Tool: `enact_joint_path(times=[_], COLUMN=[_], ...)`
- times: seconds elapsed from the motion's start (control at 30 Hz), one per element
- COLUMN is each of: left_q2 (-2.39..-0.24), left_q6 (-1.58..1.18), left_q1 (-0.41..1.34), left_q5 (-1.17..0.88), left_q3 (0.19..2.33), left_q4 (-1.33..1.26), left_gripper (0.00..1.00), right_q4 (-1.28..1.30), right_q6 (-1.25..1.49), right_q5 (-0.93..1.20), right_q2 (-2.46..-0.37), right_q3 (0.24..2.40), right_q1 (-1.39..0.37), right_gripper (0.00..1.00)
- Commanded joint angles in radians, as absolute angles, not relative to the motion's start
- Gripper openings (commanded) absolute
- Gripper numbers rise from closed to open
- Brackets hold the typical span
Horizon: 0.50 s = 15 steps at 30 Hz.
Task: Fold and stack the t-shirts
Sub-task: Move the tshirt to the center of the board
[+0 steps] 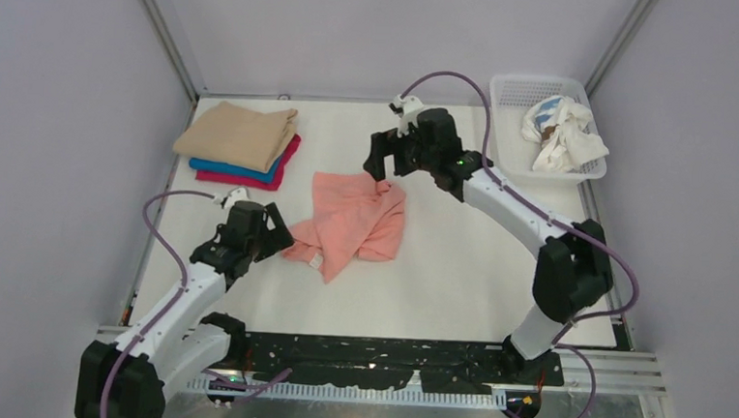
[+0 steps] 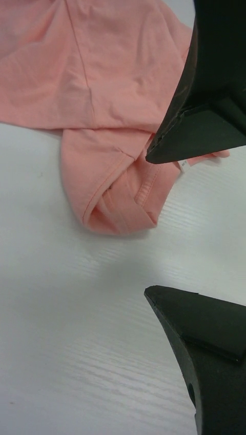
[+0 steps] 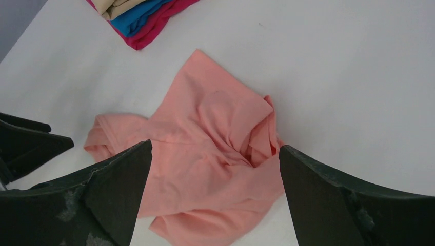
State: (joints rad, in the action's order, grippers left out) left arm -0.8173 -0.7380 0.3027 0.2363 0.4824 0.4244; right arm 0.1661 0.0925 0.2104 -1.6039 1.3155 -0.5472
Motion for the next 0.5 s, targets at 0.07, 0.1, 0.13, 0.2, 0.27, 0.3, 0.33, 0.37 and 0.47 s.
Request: enact_joint_path(times=[0.07,0.1,0.13,0.2,0.27,0.3,0.33,0.37,0.47], left_q2=[-1.094,-1.132,-1.170,-1.234,-1.293,-1.316,-1.336,-1.352,-1.381], left_q6=[-0.769,-0.767,-0.767,-0.763,-0.749,-0.745,-0.742,-0.741,-0.741], left_q1=[0.232,0.229,0.227,0.227,0.228,0.227,0.227,0.227,0.227], left_q5=[0.069,0.059,0.054,0.046,0.034,0.032,0.032,0.034,0.050], left_q3=[0.583,0.600,0.616,0.641,0.666,0.682,0.693,0.699,0.710], left_q4=[0.376,0.374,0.373,0.366,0.369,0.375,0.378,0.379,0.374], left_gripper=[0.82,0.80,0.78,0.72,0.64,0.61,0.58,0.54,0.44], right_q4=[0.241,0.252,0.271,0.310,0.359,0.366,0.380,0.393,0.445], right_q6=[0.214,0.216,0.220,0.234,0.232,0.233,0.231,0.232,0.238], right_q5=[0.169,0.151,0.115,0.068,0.063,0.067,0.071,0.070,0.047], right_q2=[-1.843,-1.886,-1.907,-1.974,-2.049,-2.094,-2.116,-2.155,-2.215], right_q3=[1.531,1.567,1.586,1.650,1.732,1.775,1.792,1.833,1.879], right_q1=[-0.586,-0.588,-0.590,-0.591,-0.593,-0.593,-0.594,-0.594,-0.595], right_gripper=[1.00,1.00,1.00,1.00,0.99,0.98,0.97,0.96,0.94])
